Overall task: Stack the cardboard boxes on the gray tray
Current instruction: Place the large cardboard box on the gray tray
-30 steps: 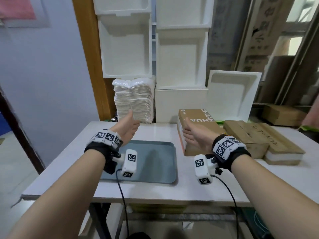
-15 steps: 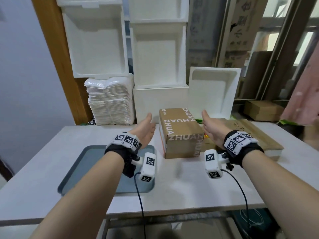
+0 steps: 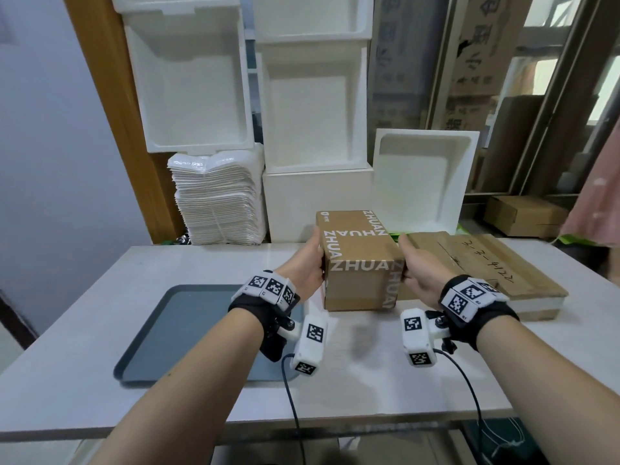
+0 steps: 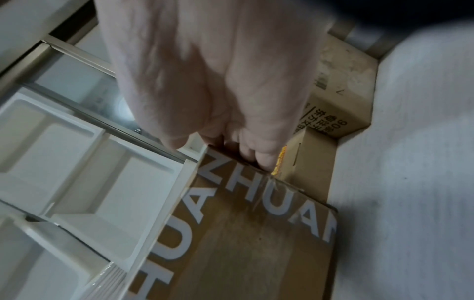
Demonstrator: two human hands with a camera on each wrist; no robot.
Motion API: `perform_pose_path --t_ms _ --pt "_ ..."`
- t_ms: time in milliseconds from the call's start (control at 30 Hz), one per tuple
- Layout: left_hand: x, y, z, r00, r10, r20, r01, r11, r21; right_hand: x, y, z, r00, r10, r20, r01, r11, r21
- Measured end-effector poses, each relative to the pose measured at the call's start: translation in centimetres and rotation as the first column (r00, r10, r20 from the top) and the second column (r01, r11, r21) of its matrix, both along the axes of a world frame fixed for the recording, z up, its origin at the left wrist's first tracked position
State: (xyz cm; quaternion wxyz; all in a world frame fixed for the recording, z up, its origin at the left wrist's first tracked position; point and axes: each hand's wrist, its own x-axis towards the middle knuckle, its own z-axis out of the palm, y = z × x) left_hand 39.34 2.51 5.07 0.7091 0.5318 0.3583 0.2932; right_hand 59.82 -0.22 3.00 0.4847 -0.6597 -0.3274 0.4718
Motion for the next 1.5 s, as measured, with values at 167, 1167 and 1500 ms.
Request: perform_pose_path --t_ms 167,1167,1500 --pt "-2.1 -0.5 1.5 1.000 0.015 0.000 -0.015 0.999 0.032 0.1 1.8 -0.4 0.997 0.056 0.045 -0.057 0.998 0.034" --pt "-22.0 -6.9 -1.4 0.972 0.214 -0.100 -0.214 0.977 0.007 -21.5 -4.0 -2.2 0.884 0.392 0.255 -0.435 0.889 0.142" --pt "-24.4 1.4 2.2 0.945 0.225 -0.238 -0.227 0.974 0.018 -20.1 -5.0 1.3 0.574 0.516 0.636 -0.660 0.751 -0.013"
